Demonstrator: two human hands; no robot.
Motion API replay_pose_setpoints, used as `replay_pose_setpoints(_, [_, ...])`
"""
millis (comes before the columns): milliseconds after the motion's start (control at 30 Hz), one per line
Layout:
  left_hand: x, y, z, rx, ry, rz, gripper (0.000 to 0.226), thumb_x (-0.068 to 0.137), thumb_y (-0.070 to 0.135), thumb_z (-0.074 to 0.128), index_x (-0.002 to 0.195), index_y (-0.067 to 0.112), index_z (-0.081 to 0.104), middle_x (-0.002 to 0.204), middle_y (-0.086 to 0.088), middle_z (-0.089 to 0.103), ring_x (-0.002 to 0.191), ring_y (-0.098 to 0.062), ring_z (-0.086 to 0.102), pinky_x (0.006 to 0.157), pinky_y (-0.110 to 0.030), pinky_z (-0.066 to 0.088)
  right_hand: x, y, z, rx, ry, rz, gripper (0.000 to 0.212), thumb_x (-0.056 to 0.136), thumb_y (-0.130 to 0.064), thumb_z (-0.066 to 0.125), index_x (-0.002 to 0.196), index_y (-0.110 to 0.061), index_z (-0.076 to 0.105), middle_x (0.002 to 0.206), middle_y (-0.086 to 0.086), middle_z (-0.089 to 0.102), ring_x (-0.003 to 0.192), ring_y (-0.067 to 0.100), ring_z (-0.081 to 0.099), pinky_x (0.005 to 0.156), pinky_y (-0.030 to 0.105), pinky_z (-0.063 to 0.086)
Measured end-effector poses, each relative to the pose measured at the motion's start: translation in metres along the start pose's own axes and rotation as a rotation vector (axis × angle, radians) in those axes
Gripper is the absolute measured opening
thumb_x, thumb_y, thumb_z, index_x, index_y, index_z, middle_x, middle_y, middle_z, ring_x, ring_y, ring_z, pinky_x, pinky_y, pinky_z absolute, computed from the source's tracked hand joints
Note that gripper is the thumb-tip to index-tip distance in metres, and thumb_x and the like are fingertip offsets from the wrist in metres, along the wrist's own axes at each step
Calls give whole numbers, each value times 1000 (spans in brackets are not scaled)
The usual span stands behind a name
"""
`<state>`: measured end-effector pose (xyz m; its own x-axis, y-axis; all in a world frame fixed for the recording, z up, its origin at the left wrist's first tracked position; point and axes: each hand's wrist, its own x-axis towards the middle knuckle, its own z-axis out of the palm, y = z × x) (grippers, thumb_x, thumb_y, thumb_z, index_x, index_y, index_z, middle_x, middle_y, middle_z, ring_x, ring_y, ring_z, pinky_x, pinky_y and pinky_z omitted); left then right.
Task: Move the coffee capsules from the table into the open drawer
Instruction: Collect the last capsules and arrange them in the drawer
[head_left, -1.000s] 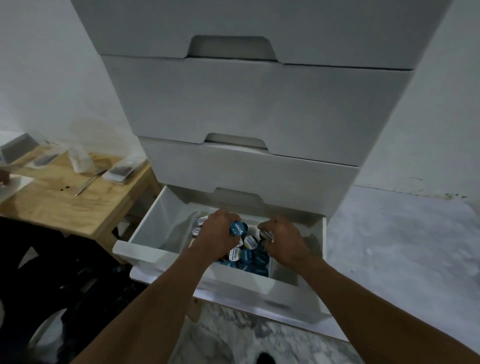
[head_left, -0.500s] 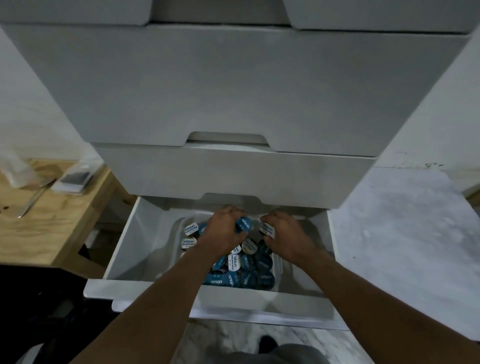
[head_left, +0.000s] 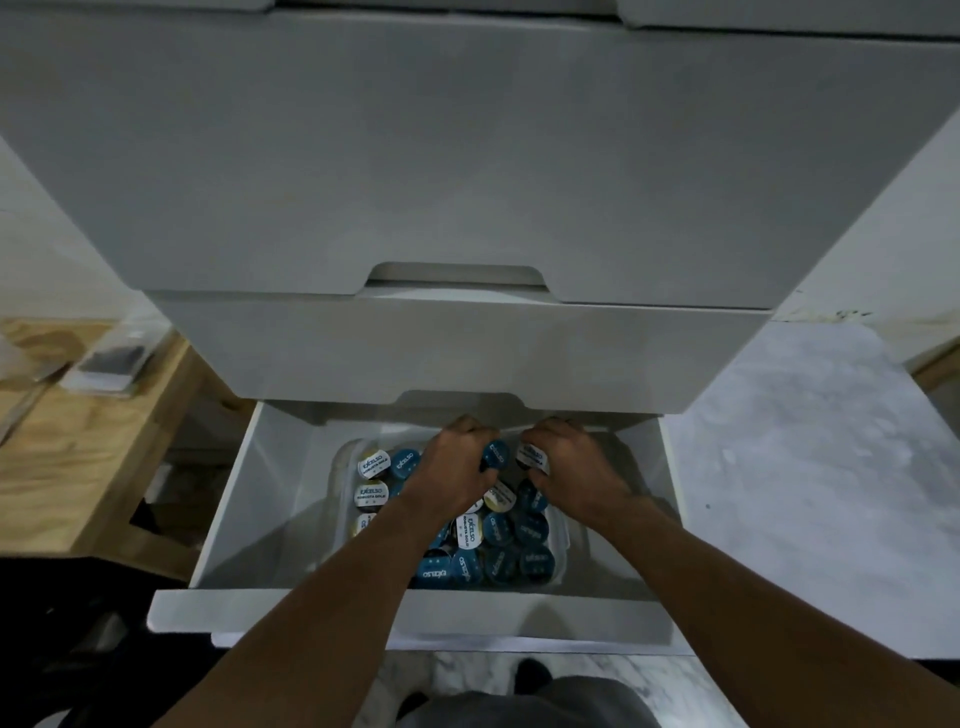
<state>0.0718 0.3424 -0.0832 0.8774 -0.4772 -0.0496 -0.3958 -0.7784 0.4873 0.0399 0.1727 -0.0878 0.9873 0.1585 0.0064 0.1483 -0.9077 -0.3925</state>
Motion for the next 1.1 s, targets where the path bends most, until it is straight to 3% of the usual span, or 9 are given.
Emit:
replay_pose_setpoints(233, [7, 1, 7, 97, -53, 43, 37, 76, 9, 65, 112, 9, 60, 113, -10, 56, 101, -26, 56, 86, -33, 47, 4, 4, 0, -44, -50, -70, 35, 73, -4, 65, 107, -4, 64, 107, 15, 61, 102, 31, 55, 92, 33, 43])
replay_pose_setpoints(433, [8, -4, 8, 107, -57, 91, 33, 85, 16, 60, 118, 11, 62, 115, -9, 54, 104, -23, 54, 91, -28, 43, 7, 8, -1, -56, -75, -103, 29, 78, -7, 64, 106, -4, 66, 111, 13, 58, 107, 28, 52, 97, 31, 39])
replay_pose_setpoints(567, [7, -6, 4, 99, -87, 96, 40, 84, 26, 64, 121, 11, 61, 115, -8, 53, 105, -22, 52, 91, -28, 42, 7, 9, -1, -69, -105, -112, 20, 81, -15, 61, 97, -6, 69, 102, 13, 61, 100, 29, 53, 97, 33, 42])
replay_pose_setpoints(733, [4, -11, 1, 121, -146, 96, 38, 84, 28, 67, 119, 13, 62, 115, -5, 52, 106, -20, 51, 92, -26, 40, 4, 12, 2, -79, -189, -118, 45, 78, -43, 45, 99, -12, 70, 101, 7, 64, 101, 26, 53, 95, 32, 39])
replay_pose_setpoints(900, [1, -11, 1, 130, -134, 80, 44, 85, 37, 64, 121, 12, 61, 116, -4, 52, 105, -19, 52, 93, -28, 43, 3, 16, 3, -74, -251, -132, 43, 72, -42, 52, 98, -12, 69, 99, 7, 62, 101, 24, 51, 92, 26, 31])
replay_pose_setpoints(1100, [-1, -7, 2, 212, -198, 79, 50, 83, 40, 66, 124, 12, 56, 121, -5, 49, 112, -21, 46, 97, -33, 42, 1, 12, 1, -91, -233, -157, 39, 82, -33, 59, 112, -10, 64, 111, 10, 57, 110, 26, 44, 98, 32, 36])
